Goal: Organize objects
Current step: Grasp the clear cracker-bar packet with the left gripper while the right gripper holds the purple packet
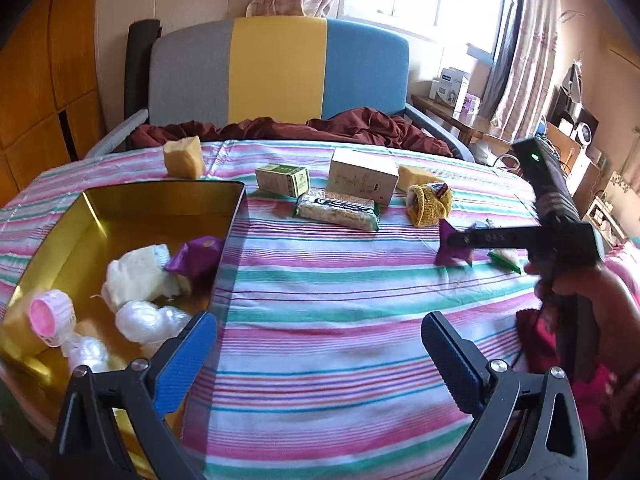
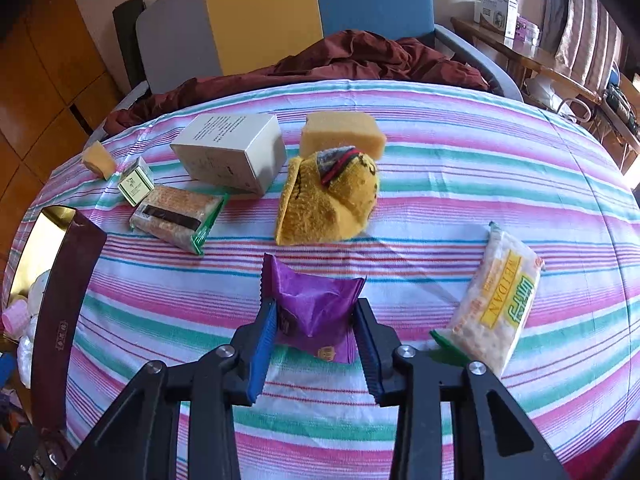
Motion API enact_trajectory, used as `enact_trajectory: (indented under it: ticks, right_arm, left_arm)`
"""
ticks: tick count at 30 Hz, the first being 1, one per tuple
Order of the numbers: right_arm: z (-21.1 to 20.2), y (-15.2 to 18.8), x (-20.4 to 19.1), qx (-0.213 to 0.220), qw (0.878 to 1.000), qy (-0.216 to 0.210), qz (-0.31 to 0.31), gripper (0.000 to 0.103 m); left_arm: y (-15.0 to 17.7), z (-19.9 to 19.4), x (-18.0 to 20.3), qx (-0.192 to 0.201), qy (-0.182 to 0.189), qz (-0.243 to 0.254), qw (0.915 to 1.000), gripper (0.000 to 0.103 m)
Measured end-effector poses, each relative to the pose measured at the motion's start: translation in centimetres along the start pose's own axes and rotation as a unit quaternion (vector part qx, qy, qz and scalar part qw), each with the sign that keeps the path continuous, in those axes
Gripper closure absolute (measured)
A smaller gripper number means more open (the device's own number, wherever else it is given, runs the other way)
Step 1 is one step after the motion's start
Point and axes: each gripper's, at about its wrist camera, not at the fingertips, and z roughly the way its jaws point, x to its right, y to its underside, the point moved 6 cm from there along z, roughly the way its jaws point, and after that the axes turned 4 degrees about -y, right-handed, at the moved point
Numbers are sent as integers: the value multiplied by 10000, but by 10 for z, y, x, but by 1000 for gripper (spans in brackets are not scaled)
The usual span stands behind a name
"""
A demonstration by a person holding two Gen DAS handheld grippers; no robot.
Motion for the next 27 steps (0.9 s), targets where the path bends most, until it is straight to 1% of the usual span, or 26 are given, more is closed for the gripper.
enact_trajectory:
  ticks: [3,7,8,10,12,15,17,21,27]
  right_arm:
    - [-5,8,2,-21,9999,-76,110,65]
    - [-6,12,8,-9,9996,-61,269,65]
    - [-7,11,10,-46,9994,-52,343,65]
    - [-9,12,16,-59,9991,125,404,65]
    - [-11,13,18,-72,9989,152,444,65]
    - [-12,14,20,-92,9985,158,508,65]
    - [-12,14,19,-95,9987,180,470,65]
    - [-11,14,18,-109,9988,189,437,65]
    - [-10,13,20,-156,9987,115,461,65]
  left_arm:
    - [-6,14,6,-157,67,-165,9997,0]
    - [-17,32,17,-322,-16,-257,9991,0]
    - [-21,38,19,-386,-45,-349,9986,0]
    - [-29,48,20,-533,-67,-629,9966,0]
    - [-37,61,20,-731,-22,-1009,9922,0]
    - [-49,84,24,-1042,-118,-1447,9839,0]
    - [-57,97,28,-1148,-193,-1586,9805,0]
    - [-69,121,34,-1261,-403,-1715,9762,0]
    - [-78,159,35,-1529,-593,-2149,9628,0]
